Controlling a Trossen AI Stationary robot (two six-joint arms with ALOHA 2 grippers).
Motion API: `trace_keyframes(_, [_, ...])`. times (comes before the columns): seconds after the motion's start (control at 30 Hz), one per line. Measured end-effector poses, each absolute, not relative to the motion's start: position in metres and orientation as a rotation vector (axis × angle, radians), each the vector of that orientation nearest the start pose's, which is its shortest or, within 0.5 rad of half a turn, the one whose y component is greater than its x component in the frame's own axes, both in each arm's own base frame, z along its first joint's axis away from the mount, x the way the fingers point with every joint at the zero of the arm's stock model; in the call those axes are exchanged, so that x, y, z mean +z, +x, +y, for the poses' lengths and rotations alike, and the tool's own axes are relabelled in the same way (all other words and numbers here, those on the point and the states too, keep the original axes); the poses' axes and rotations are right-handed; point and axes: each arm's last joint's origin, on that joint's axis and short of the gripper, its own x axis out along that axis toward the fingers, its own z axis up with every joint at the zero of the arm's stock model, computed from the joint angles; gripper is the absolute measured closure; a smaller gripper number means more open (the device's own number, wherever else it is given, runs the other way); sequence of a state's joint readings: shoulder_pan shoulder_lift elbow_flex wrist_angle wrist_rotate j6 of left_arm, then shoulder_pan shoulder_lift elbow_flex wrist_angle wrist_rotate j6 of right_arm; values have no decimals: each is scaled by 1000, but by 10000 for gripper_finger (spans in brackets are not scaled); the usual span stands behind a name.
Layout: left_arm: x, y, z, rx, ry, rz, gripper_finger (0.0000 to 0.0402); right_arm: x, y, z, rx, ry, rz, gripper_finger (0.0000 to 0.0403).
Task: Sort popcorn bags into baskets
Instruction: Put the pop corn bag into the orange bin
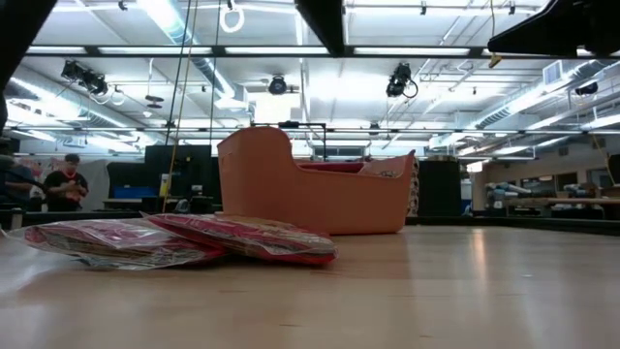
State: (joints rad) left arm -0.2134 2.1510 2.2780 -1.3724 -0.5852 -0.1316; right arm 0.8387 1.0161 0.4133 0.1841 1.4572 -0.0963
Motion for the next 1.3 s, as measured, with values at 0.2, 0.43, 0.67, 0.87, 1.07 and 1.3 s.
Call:
trace_keyframes(0.2, [312,390,-90,373,430,1173,260,209,143,116,-584,-454,199,215])
trace_keyframes(0.43, [289,350,-90,151,240,1084,260,209,144,116,-562,-449,204,215])
trace_keyframes(0.67, [228,330,-108,-25,330,1137,260,208,147,114,-546,-432,212,215])
trace_keyframes(0.87, [196,318,-136,-219,599,1116,260,208,149,112,-532,-420,218,215])
trace_keyframes(1.07, [183,308,-147,-291,848,1077,260,208,151,111,-525,-408,221,215])
trace_keyframes(1.3, [168,302,-141,-328,934,1094,260,208,153,109,-516,-394,225,215])
